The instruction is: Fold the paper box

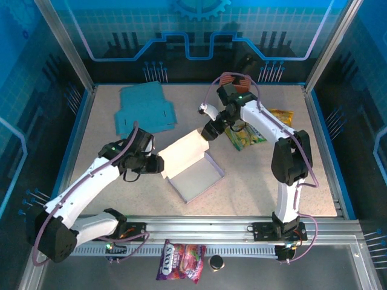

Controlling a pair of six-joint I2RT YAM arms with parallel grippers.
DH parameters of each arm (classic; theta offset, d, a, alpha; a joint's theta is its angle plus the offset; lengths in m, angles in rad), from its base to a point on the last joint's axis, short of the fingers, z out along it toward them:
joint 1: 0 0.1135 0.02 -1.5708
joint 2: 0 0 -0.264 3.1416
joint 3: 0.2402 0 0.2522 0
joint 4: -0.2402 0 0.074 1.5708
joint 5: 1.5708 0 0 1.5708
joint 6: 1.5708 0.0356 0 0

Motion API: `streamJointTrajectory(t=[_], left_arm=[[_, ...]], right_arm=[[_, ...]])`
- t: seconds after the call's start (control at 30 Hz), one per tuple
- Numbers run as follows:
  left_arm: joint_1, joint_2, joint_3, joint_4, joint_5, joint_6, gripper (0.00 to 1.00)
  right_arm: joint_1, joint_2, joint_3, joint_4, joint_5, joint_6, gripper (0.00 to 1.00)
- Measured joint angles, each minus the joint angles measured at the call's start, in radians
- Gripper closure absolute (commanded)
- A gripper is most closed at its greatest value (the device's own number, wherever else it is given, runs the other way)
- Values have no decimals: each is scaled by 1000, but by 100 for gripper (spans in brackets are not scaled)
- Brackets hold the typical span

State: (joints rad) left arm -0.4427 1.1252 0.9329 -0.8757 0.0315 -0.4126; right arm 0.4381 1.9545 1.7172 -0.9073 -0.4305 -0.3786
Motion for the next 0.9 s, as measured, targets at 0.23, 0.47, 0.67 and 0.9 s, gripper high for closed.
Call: streamJointTrajectory(t=[0.23, 0.47, 0.67, 0.9], left_arm=[[0, 20, 0, 26, -13, 11, 70], [0, 46, -1, 52, -20, 28, 80], [-1, 73, -1, 73, -32, 35, 92], [-1, 92, 0, 97, -45, 47, 100]], right_arm=[[21, 31, 5, -12, 4, -2, 47], [21, 31, 13, -12, 10, -7, 62], [24, 31, 13, -8, 28, -2, 78], [46, 28, 7, 19, 73, 21, 97]])
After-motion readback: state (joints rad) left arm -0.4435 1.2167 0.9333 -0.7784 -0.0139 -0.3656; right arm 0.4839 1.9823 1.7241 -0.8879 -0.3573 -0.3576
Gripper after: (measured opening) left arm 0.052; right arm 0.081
